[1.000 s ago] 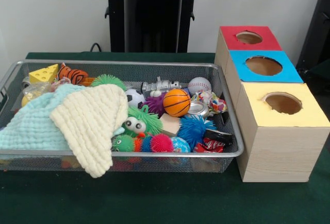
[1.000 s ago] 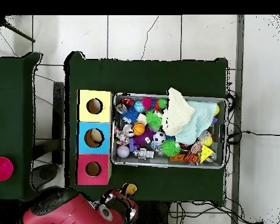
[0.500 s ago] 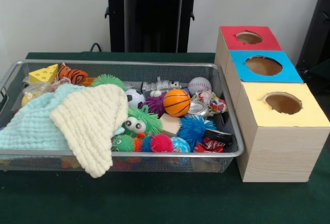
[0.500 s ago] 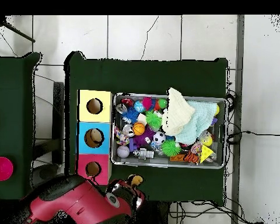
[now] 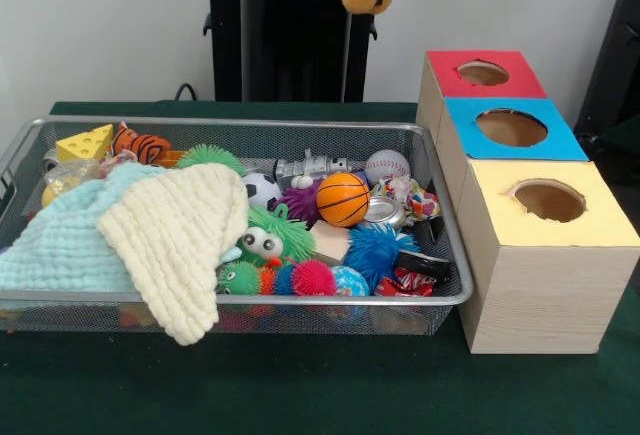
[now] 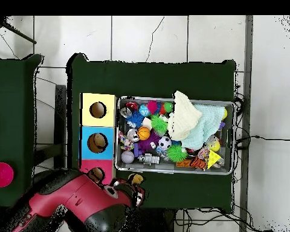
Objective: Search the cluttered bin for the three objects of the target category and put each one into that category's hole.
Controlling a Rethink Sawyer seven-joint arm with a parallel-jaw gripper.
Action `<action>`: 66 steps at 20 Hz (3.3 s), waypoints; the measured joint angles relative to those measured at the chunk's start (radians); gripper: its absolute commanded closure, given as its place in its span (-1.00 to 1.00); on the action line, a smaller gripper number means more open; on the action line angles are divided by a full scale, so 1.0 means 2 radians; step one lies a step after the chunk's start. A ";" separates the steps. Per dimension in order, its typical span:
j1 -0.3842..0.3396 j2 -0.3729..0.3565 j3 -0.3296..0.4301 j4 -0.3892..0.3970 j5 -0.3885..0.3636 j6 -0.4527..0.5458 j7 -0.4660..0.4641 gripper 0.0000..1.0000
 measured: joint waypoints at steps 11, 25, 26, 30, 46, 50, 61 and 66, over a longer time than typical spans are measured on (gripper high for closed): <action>0.012 0.059 -0.025 -0.010 0.058 0.002 0.000 1.00; -0.001 0.133 -0.090 0.026 0.129 -0.091 0.000 1.00; -0.006 0.142 -0.101 0.036 0.136 -0.113 0.000 1.00; -0.019 0.160 -0.127 0.056 0.146 -0.158 0.000 1.00; -0.060 0.223 -0.223 0.147 0.187 -0.277 0.000 1.00; -0.056 0.226 -0.228 0.149 0.188 -0.277 0.000 1.00; -0.058 0.231 -0.247 0.153 0.193 -0.279 0.000 1.00; -0.075 0.245 -0.277 0.163 0.200 -0.301 0.000 1.00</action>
